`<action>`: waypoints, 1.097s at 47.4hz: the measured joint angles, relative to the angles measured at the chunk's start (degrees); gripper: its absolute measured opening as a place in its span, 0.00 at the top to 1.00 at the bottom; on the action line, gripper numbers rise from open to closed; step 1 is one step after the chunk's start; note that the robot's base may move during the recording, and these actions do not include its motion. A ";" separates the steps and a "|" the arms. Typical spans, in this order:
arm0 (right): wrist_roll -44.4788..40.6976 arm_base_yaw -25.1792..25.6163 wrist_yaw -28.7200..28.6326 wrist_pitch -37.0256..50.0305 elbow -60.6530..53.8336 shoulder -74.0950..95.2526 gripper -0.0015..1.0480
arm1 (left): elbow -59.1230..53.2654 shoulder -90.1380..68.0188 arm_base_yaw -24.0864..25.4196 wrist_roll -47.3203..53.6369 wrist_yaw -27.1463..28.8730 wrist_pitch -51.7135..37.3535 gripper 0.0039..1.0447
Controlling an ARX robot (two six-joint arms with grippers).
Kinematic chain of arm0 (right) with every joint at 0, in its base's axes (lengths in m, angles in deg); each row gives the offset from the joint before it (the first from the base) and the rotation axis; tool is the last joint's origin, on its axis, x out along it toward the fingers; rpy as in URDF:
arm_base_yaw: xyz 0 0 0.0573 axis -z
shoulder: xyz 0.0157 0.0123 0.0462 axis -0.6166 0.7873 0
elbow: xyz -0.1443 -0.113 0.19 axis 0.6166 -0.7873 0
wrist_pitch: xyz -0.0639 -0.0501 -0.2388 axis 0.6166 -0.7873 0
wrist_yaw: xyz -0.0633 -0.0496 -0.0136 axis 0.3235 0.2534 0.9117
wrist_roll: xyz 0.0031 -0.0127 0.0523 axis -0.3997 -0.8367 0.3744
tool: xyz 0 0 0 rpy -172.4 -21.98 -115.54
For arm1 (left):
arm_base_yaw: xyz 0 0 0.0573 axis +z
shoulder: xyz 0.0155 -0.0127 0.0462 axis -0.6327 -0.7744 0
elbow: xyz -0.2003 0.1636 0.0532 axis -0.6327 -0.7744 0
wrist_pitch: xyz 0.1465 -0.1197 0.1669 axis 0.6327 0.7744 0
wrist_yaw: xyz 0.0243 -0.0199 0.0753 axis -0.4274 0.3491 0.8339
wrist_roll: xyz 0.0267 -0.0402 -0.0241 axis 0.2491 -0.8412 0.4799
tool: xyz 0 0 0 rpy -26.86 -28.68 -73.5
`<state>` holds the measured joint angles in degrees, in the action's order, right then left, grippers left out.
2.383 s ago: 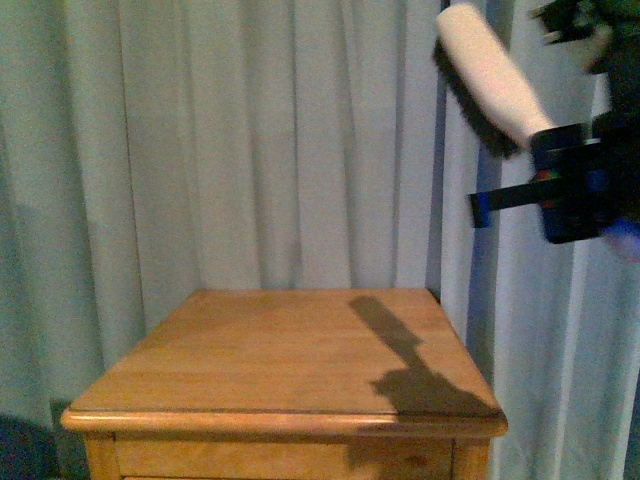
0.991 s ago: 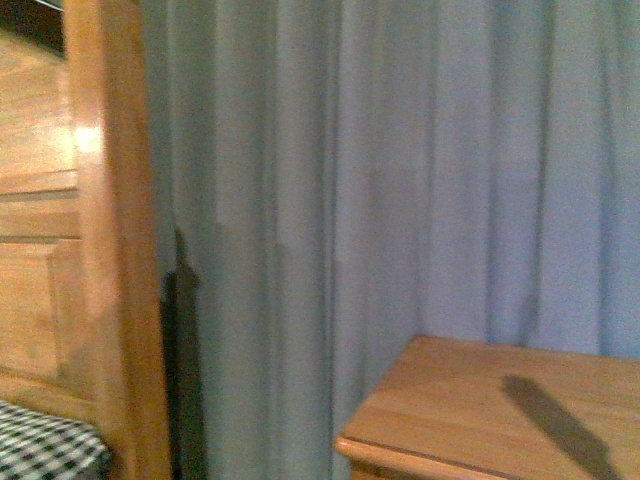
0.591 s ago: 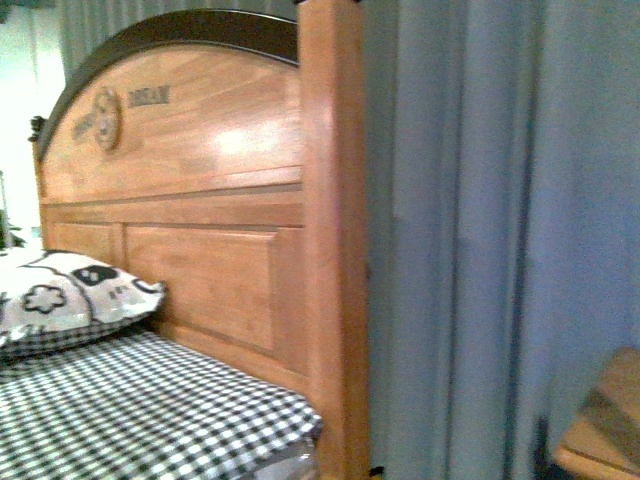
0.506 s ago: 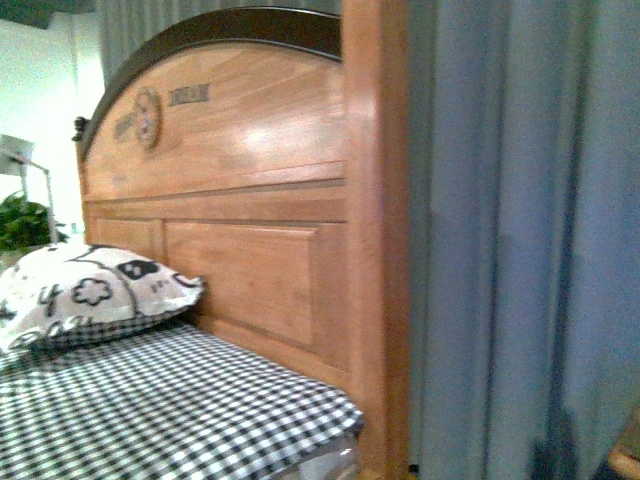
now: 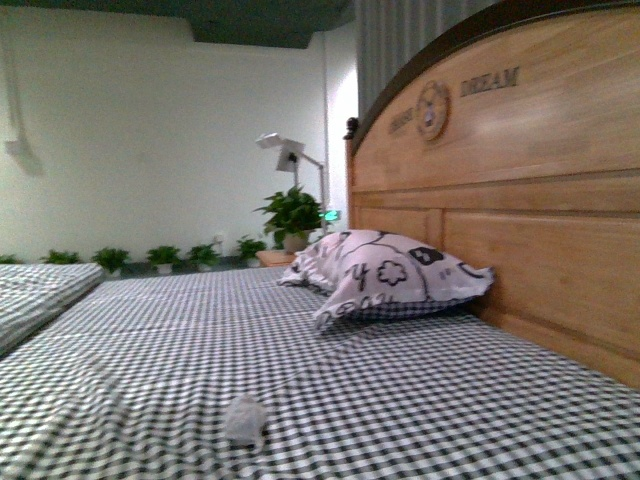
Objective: Clean up trash
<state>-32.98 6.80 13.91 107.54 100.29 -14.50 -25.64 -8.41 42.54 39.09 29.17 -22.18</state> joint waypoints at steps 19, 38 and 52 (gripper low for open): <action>-0.17 -0.22 0.04 0.00 -0.04 0.24 0.81 | 12.61 -12.46 5.73 10.56 -7.72 29.31 0.73; -0.17 -0.22 -0.11 0.00 -0.02 -0.09 0.81 | 26.56 -44.68 8.28 44.15 -23.61 35.71 0.74; -0.17 -0.22 -0.11 0.00 -0.02 -0.09 0.81 | 27.96 -52.28 5.18 48.78 -25.07 36.04 0.74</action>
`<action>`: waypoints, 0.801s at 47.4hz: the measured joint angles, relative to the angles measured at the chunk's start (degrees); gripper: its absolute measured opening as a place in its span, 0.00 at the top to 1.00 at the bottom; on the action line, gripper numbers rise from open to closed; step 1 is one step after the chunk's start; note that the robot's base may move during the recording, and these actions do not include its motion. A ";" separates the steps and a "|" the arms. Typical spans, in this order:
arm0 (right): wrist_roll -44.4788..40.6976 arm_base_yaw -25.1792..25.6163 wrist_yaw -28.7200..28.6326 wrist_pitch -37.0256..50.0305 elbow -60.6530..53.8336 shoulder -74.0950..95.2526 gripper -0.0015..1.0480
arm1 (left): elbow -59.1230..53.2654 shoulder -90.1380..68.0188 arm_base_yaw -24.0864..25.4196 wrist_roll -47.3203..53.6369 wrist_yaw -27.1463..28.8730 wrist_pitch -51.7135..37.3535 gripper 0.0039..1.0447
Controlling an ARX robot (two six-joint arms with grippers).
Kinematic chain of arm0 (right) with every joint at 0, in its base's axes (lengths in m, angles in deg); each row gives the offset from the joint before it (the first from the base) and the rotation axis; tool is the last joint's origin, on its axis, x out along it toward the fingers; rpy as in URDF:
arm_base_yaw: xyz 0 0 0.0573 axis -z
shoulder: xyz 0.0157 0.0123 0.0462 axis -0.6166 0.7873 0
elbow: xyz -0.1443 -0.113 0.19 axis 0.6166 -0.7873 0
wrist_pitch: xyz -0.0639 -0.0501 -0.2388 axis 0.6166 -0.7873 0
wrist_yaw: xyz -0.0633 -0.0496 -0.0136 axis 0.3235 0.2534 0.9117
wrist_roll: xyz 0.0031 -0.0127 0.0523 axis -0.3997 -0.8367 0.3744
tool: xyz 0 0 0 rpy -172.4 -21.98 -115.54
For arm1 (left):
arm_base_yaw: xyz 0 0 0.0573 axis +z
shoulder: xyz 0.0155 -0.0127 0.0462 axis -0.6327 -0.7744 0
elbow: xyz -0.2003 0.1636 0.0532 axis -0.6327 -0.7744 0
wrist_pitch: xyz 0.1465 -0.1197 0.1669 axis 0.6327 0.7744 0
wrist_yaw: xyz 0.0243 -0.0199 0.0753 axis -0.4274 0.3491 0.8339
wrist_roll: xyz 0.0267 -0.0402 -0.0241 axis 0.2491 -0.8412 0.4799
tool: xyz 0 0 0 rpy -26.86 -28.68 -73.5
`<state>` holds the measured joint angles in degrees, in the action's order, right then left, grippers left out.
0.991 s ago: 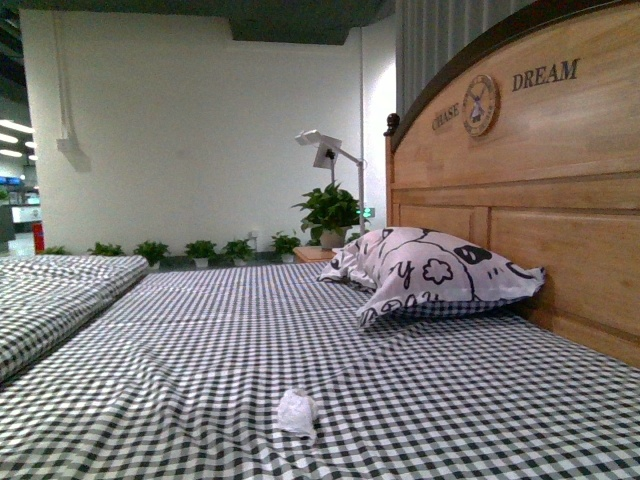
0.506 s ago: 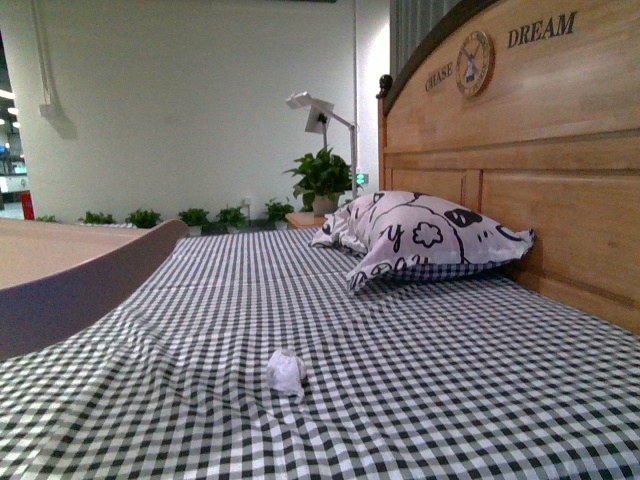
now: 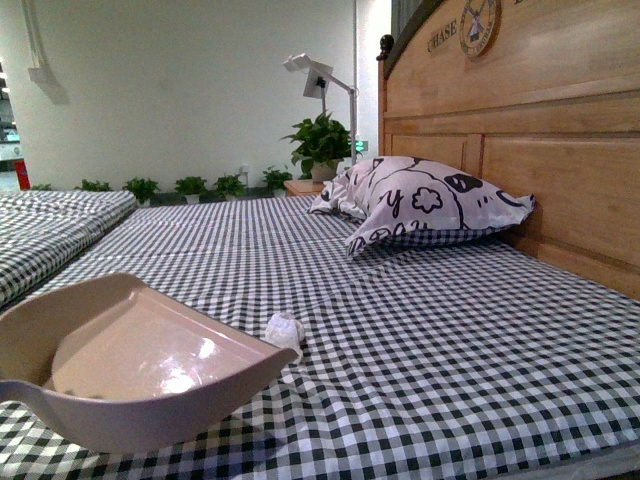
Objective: Clean up trash
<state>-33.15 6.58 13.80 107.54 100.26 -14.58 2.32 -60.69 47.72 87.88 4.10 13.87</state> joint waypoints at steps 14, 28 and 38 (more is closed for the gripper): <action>0.00 0.00 0.02 0.00 0.00 0.00 0.81 | 0.70 -6.91 -0.87 2.43 -0.09 -3.30 0.74; 0.00 0.00 0.00 0.00 0.00 0.00 0.81 | 5.01 -13.60 -1.49 3.10 -0.46 -5.90 0.74; 0.00 0.00 0.00 0.00 0.00 0.00 0.81 | 8.11 -16.85 -2.71 2.91 -1.16 -4.68 0.74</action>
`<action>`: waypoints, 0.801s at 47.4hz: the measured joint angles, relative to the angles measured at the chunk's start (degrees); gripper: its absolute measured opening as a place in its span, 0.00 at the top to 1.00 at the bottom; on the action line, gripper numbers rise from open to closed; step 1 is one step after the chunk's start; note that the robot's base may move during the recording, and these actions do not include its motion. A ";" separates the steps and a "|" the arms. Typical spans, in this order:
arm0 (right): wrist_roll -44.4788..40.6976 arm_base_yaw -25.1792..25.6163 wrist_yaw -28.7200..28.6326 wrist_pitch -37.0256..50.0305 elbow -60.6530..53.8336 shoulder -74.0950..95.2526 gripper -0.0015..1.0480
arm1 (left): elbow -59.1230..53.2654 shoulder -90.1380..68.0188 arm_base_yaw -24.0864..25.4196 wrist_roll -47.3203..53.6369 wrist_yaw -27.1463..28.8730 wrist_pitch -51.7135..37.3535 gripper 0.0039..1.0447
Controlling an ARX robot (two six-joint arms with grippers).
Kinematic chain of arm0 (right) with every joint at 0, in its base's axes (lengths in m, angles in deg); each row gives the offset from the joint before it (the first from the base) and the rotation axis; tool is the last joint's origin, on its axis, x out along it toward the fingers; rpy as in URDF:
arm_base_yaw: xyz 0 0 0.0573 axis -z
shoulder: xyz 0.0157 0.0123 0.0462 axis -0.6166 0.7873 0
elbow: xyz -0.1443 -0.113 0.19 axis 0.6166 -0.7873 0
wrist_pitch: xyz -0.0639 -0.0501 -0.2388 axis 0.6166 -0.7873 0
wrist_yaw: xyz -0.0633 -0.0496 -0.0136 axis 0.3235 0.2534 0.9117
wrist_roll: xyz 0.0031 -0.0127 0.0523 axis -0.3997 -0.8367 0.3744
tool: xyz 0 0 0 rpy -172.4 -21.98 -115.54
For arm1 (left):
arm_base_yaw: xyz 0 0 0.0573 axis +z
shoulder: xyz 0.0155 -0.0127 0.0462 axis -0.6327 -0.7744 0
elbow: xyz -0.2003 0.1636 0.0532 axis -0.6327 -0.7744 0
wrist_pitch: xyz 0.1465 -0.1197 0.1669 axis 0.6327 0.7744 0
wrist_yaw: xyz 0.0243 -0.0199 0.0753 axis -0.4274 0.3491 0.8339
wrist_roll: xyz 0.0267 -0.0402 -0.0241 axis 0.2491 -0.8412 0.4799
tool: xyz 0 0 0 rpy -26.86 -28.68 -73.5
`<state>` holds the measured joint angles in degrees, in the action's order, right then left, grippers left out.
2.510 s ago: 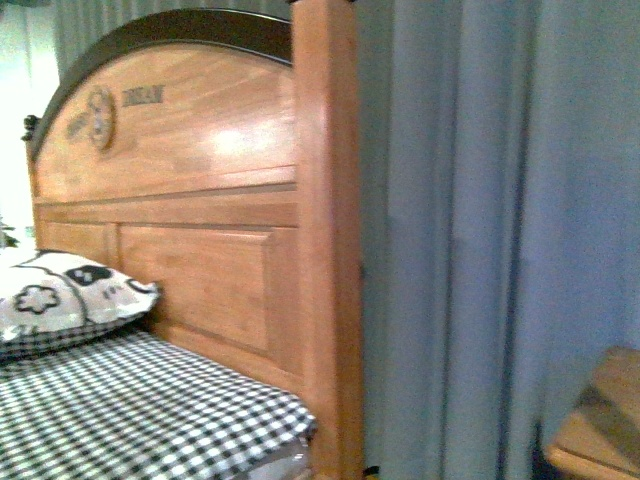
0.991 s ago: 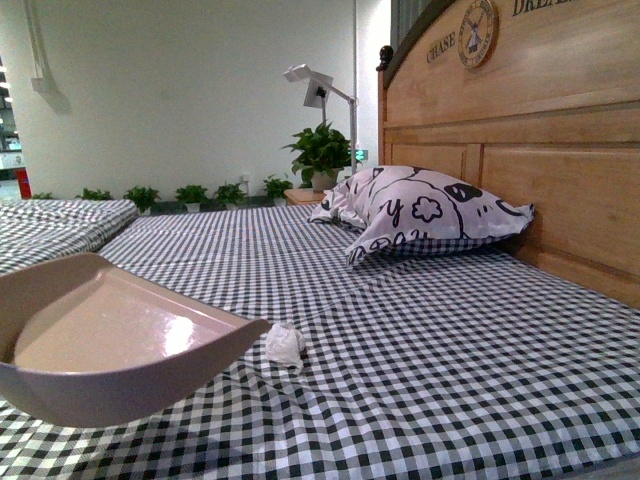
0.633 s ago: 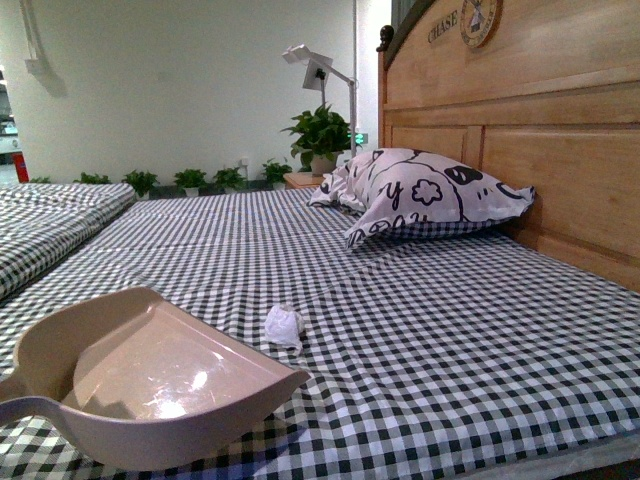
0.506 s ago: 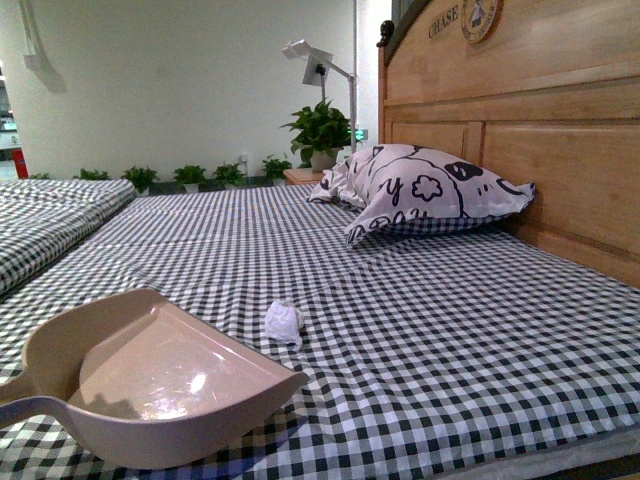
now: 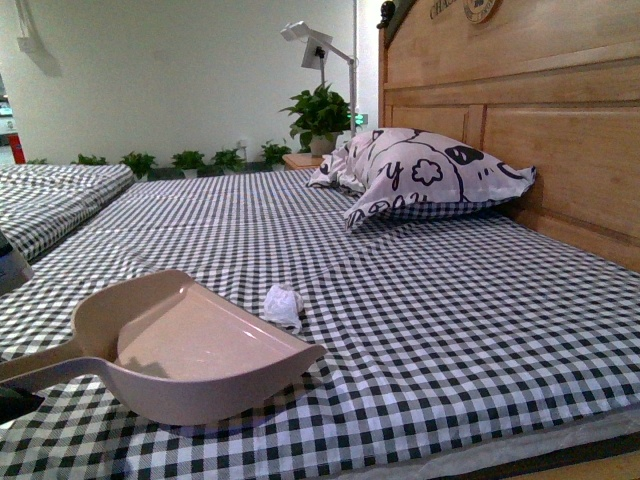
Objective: Clean up trash
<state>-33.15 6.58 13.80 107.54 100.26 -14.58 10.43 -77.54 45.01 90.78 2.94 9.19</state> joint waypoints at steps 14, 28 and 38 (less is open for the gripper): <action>0.00 0.00 0.00 0.00 0.00 0.00 0.81 | 2.10 -2.47 -0.46 -0.04 -0.31 3.06 0.74; 0.00 0.00 0.00 0.00 0.00 0.00 0.81 | 3.39 -4.94 -0.42 0.04 -0.20 3.74 0.74; 0.00 0.00 0.00 0.00 0.00 0.00 0.81 | 3.61 -5.16 -0.39 0.22 0.09 4.55 0.74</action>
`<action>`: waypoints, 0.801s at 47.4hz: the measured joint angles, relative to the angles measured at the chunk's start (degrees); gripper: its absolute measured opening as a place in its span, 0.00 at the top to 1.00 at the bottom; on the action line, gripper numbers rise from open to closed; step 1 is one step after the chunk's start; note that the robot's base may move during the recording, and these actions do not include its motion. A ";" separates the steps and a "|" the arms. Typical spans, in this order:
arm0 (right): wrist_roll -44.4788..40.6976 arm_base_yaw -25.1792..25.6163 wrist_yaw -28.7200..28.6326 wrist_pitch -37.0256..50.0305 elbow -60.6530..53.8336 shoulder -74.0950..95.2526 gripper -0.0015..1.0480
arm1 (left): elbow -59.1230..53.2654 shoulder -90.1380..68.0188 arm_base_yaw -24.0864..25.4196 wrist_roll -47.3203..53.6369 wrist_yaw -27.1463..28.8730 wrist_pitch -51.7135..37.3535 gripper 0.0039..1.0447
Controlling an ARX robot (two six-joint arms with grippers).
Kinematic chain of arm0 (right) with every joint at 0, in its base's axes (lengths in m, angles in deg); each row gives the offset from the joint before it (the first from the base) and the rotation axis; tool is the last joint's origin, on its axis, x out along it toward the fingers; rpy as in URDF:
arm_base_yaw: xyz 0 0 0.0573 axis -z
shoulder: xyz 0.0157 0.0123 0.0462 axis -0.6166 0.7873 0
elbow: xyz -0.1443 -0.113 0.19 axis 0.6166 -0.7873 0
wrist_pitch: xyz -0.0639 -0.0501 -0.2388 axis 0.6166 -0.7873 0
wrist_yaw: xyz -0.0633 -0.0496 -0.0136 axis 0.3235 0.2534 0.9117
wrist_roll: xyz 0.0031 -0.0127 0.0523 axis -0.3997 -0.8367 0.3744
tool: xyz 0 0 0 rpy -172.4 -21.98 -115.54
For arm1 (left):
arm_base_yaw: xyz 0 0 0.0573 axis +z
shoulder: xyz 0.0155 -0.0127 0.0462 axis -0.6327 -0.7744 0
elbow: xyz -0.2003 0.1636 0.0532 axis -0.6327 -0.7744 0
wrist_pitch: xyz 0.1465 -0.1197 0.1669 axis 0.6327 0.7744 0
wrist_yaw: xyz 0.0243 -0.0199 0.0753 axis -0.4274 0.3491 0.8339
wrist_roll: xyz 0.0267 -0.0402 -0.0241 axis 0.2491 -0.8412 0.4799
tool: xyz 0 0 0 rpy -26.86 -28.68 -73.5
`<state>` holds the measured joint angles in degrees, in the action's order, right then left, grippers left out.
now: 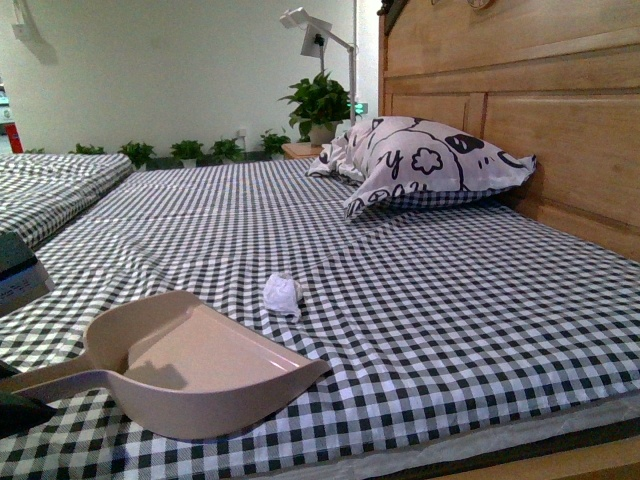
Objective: Clean up trash
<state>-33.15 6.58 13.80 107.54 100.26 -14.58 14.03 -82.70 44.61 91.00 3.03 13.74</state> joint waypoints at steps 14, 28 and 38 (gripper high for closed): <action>11.15 2.01 -13.88 -41.00 18.43 16.72 0.82 | 0.02 -0.07 0.04 0.07 0.15 0.00 0.74; 9.25 4.68 -27.30 -35.12 35.67 51.25 0.82 | 0.04 -0.09 0.07 0.13 0.13 0.00 0.74; 6.67 4.20 -28.79 -40.06 52.63 71.63 0.82 | 0.04 -0.09 0.04 0.17 0.13 0.00 0.74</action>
<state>-26.49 10.78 -14.98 67.48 152.89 57.04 14.08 -82.78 44.66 91.18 3.16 13.74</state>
